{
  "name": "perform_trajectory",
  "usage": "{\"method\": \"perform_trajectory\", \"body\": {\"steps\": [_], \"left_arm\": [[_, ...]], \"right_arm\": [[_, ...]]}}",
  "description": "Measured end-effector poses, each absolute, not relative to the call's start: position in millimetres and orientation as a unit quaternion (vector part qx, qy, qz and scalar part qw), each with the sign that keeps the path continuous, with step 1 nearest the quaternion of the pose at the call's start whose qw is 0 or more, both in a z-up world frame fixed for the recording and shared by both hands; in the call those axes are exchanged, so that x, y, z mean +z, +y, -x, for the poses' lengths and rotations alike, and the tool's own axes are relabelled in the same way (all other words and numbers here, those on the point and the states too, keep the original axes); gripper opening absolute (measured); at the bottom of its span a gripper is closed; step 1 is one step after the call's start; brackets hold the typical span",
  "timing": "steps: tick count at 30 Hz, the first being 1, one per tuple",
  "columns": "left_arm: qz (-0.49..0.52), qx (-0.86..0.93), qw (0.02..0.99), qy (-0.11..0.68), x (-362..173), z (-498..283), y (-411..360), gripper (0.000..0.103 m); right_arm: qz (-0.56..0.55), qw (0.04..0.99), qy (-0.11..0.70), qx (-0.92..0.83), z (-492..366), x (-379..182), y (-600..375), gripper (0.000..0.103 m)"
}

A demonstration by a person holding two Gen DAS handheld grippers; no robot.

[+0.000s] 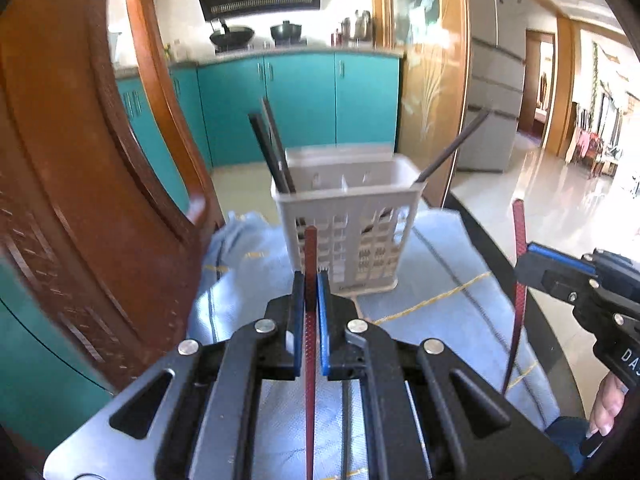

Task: Organize utensils
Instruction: 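Lift both chopsticks above the white caddy and lower them into it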

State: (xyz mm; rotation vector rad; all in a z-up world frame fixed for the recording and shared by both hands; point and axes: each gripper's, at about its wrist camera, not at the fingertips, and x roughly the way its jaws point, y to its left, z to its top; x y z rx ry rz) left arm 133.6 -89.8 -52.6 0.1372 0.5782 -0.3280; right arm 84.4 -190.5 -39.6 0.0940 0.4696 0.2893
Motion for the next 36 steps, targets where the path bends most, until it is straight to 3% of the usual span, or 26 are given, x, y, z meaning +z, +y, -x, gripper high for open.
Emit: {"method": "perform_trajectory", "body": {"steps": [8, 15, 20, 23, 36], "left_arm": [[-0.032, -0.183, 0.962, 0.199, 18, -102, -65, 0.007], [0.01, -0.193, 0.967, 0.164, 68, -129, -59, 0.007], [0.043, -0.195, 0.971, 0.13, 96, -151, -55, 0.007], [0.076, -0.191, 0.974, 0.097, 105, -162, -48, 0.007], [0.079, -0.132, 0.976, 0.153, 40, -223, -69, 0.007]], "right_arm": [[-0.081, 0.974, 0.152, 0.149, -69, 19, -201, 0.007], [-0.125, 0.983, 0.067, 0.114, -97, 77, -212, 0.007], [-0.134, 0.99, 0.012, 0.048, -125, 88, -215, 0.007], [-0.122, 0.992, 0.022, 0.027, -149, 74, -212, 0.007], [-0.052, 0.996, 0.069, 0.034, -169, 29, -178, 0.007]]}}
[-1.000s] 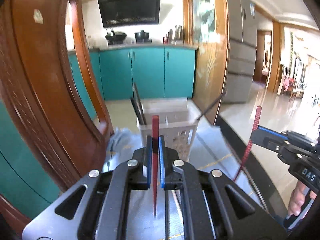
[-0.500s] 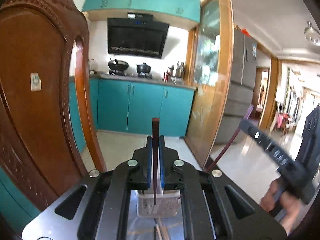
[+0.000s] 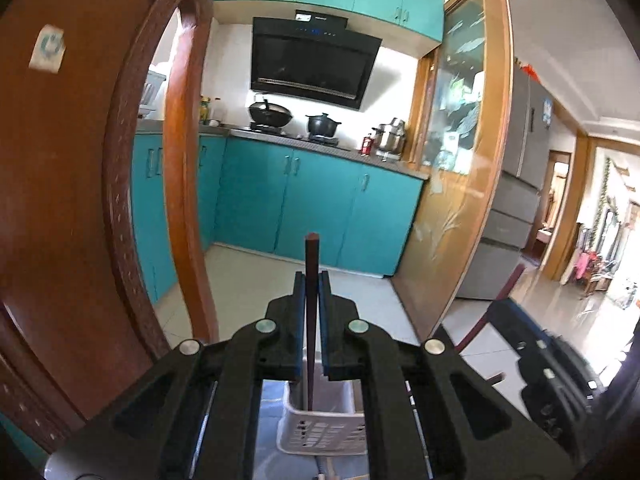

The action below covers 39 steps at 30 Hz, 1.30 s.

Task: Organize utensils
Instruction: 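Lift both chopsticks above the white caddy and lower them into it, then open both tools over the caddy and pull them back toward the cloth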

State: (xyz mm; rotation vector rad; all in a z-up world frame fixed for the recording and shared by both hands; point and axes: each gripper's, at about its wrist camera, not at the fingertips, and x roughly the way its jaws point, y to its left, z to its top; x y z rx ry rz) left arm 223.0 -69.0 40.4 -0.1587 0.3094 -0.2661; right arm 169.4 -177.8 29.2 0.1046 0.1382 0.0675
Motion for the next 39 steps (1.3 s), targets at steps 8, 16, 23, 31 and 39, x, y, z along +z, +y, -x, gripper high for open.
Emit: {"method": "perform_trajectory", "body": {"steps": [8, 16, 23, 31, 39], "left_arm": [[0.067, -0.128, 0.972, 0.183, 20, -229, -79, 0.007], [0.049, -0.129, 0.972, 0.19, 11, -227, -89, 0.007], [0.05, -0.13, 0.972, 0.188, 10, -221, -88, 0.007], [0.033, -0.131, 0.979, 0.15, 14, -193, -83, 0.007], [0.055, -0.08, 0.99, 0.103, -4, -151, -52, 0.007]], "right_arm": [[-0.045, 0.995, 0.085, 0.037, -167, 15, -168, 0.007], [-0.047, 0.995, 0.086, 0.031, -163, 10, -171, 0.007], [-0.047, 0.996, 0.077, 0.027, -154, 7, -174, 0.014], [-0.042, 0.995, 0.016, 0.088, -112, 10, -168, 0.024], [-0.006, 0.979, 0.148, 0.144, -111, -57, -148, 0.024]]}}
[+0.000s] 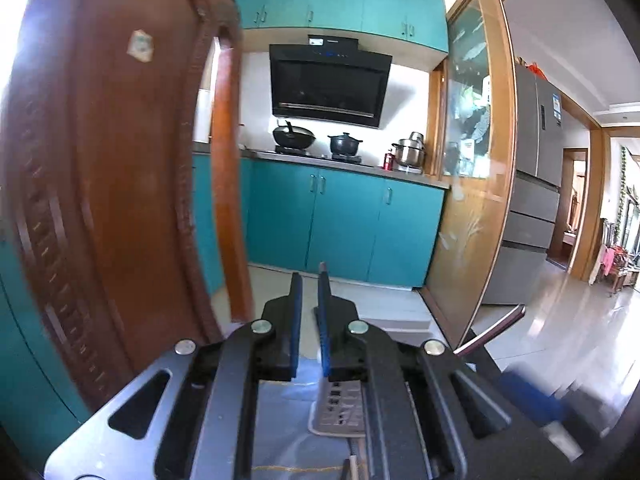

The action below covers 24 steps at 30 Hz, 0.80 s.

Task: Organize utensils
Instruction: 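Open both tools over the caddy and pull them back toward the cloth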

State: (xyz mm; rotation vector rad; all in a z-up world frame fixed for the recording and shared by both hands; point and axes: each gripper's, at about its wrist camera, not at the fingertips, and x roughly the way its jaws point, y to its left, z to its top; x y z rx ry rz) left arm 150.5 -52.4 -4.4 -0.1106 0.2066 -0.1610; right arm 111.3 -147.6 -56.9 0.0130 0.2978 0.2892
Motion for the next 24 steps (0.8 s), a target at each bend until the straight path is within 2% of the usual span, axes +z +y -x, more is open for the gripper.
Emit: {"method": "perform_trajectory", "body": {"steps": [1, 5, 12, 16, 18, 24], "left_arm": [[0.054, -0.077, 0.99, 0.106, -7, -150, -49, 0.007], [0.053, -0.069, 0.987, 0.139, -26, -154, -38, 0.007], [0.067, -0.076, 0.98, 0.169, -39, -157, -27, 0.017], [0.06, -0.083, 0.979, 0.178, -41, -159, -30, 0.02], [0.058, -0.086, 0.978, 0.183, -43, -159, -31, 0.021], [0.041, -0.091, 0.975, 0.199, -48, -166, -39, 0.024]], "right_arm": [[-0.001, 0.974, 0.176, 0.142, -117, -66, -144, 0.024], [0.039, 0.933, 0.332, 0.135, -153, -114, -124, 0.038], [0.002, 0.88, 0.465, 0.098, -187, -168, -121, 0.048], [0.014, 0.871, 0.486, 0.073, -191, -183, -120, 0.05], [0.018, 0.873, 0.482, 0.074, -191, -184, -116, 0.053], [0.039, 0.876, 0.475, 0.069, -189, -182, -103, 0.053]]}}
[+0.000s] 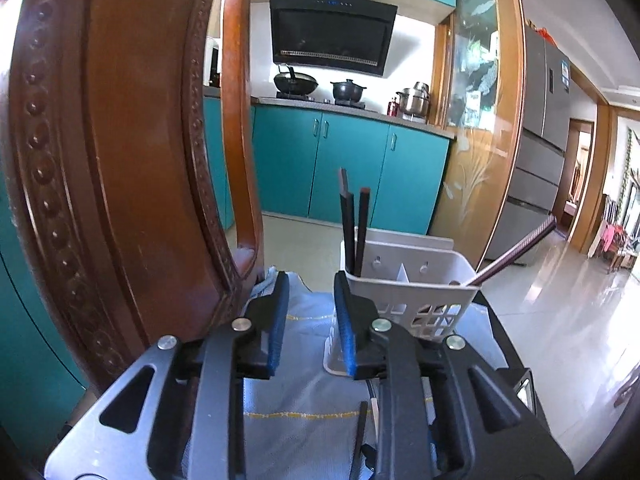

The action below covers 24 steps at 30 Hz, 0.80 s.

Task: Organize utensils
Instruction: 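Open both tools over the caddy and pull them back toward the cloth, then grasp a black chopstick with the left tool while the right tool grasps a light one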

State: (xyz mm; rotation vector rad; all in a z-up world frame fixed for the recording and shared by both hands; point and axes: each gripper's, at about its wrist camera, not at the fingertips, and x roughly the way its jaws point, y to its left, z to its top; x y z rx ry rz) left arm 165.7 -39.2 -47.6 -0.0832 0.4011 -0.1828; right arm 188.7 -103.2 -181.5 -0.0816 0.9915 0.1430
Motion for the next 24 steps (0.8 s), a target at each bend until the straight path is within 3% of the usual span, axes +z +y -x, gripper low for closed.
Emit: {"method": "perform_trajectory", "body": {"steps": [1, 2, 3, 5, 15, 19, 24], "left_arm": [[0.039, -0.091, 0.975, 0.2, -48, -166, -40, 0.024], [0.037, -0.091, 0.974, 0.202, -49, -167, -42, 0.024], [0.036, -0.091, 0.974, 0.204, -51, -166, -42, 0.024], [0.036, -0.092, 0.973, 0.207, -53, -167, -43, 0.024], [0.033, -0.087, 0.968, 0.234, -60, -177, -40, 0.024], [0.029, -0.094, 0.955, 0.28, -71, -189, -42, 0.024], [0.009, -0.112, 0.937, 0.331, -89, -199, -52, 0.028]], "right_arm": [[0.04, 0.877, 0.475, 0.068, -190, -183, -102, 0.053], [0.039, 0.877, 0.473, 0.069, -190, -183, -102, 0.046], [0.04, 0.879, 0.471, 0.067, -189, -182, -102, 0.03], [0.032, 0.877, 0.474, 0.069, -188, -182, -104, 0.023], [0.003, 0.868, 0.491, 0.074, -178, -177, -148, 0.019], [-0.066, 0.868, 0.484, 0.088, -180, -173, -171, 0.009], [-0.09, 0.873, 0.476, 0.051, -182, -170, -190, 0.009]]}}
